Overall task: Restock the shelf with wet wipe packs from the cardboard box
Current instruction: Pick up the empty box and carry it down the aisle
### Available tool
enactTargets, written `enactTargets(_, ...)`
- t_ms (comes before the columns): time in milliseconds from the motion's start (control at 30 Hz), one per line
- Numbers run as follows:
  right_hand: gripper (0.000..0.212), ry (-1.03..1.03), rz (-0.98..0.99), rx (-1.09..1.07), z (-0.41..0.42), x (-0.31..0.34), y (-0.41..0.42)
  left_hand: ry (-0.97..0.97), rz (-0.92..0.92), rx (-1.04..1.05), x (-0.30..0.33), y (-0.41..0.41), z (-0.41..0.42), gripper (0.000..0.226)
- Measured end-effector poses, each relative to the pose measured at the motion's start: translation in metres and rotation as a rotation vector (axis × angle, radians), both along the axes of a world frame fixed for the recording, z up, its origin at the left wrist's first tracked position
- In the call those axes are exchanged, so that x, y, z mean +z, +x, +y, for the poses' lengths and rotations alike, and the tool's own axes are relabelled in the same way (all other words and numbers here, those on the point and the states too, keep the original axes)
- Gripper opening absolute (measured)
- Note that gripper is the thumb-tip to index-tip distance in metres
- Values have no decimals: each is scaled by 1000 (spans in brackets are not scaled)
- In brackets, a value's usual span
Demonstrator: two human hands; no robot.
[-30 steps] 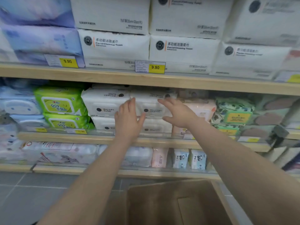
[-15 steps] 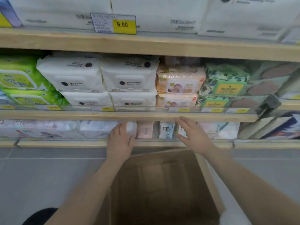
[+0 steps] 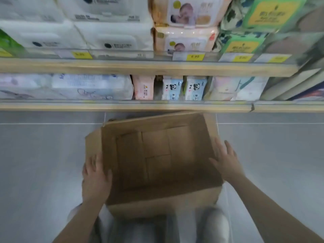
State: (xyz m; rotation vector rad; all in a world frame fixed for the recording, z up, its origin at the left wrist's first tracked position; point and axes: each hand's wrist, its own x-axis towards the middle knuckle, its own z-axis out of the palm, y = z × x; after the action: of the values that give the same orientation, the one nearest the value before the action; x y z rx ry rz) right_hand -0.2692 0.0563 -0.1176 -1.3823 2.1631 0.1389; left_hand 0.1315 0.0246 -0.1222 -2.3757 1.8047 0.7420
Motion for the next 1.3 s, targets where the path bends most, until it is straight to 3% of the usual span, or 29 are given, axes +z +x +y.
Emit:
enactTargets(200,78,-137,-174,35,13,-27,4,-37,115,33,-30,-1,27,80)
enactTargets(333,78,-110,-166,61,15,4,9,-35,131,32,1,7,20,83)
enactTargets(600,72,47,-167,128,-6,183,52,9,153,66,174,64,19,72)
enactTargets(900,73,-74,-368,262,-48,382,183,-153,199,261,389,193,41,70)
enactTargets(1100,67,-105,-341,308,-94,463,295,-194,156,411,475,287,47,70)
enactTargets(1300,72,-155,-385,475,-157,504,388,-278,149,567,515,361,54,68)
